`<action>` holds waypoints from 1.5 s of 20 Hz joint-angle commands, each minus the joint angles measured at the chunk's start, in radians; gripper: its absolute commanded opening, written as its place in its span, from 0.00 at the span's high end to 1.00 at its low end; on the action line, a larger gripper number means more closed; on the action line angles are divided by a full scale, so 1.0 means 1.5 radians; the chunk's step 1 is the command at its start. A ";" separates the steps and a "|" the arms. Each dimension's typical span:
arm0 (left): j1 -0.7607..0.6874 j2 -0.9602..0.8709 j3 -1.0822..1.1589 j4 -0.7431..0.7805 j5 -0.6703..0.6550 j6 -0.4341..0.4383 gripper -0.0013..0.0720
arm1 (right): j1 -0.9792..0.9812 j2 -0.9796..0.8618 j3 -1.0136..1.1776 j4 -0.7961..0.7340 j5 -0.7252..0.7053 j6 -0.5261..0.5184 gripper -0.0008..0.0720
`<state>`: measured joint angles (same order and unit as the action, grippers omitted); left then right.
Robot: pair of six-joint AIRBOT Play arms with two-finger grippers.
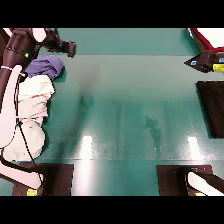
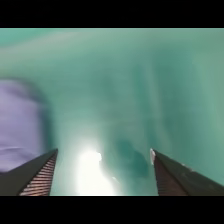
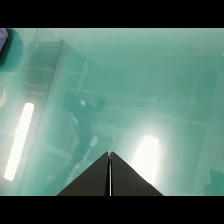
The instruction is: Fold the shirts.
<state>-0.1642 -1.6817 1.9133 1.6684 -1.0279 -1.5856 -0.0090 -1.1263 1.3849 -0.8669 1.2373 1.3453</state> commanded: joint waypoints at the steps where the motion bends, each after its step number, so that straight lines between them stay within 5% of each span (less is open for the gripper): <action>1: 0.080 -0.045 -0.001 0.062 0.038 -0.055 0.02 | 0.001 0.000 -0.002 0.000 -0.002 0.000 0.96; 9: 0.140 -0.156 0.000 0.017 0.078 -0.037 0.02 | 0.001 0.000 -0.067 0.003 -0.028 0.000 0.96; 11: 0.140 -0.170 -0.001 0.017 0.082 -0.037 0.20 | 0.001 0.000 -0.067 0.002 -0.033 0.000 0.96; 15: 0.140 -0.170 0.002 0.020 0.087 -0.037 0.94 | 0.001 0.000 -0.067 0.002 -0.037 0.000 0.96; 19: 0.138 -0.147 0.035 0.007 0.031 -0.034 0.95 | 0.000 0.006 -0.066 0.002 -0.044 0.000 0.96; 22: 0.121 -0.072 0.105 -0.060 0.038 0.033 0.95 | -0.002 0.017 -0.018 0.002 -0.075 0.000 0.96; 27: 0.034 0.153 0.112 -0.375 0.036 0.292 0.95 | -0.033 0.018 0.145 0.002 -0.078 0.000 0.96; 30: -0.038 0.250 0.111 -0.536 -0.038 0.371 0.95 | -0.056 0.018 0.218 0.002 -0.077 0.000 0.96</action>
<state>-0.1364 -1.4460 2.0747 1.1362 -1.0016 -1.2022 -0.0658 -1.1007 1.6096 -0.8631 1.1275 1.3453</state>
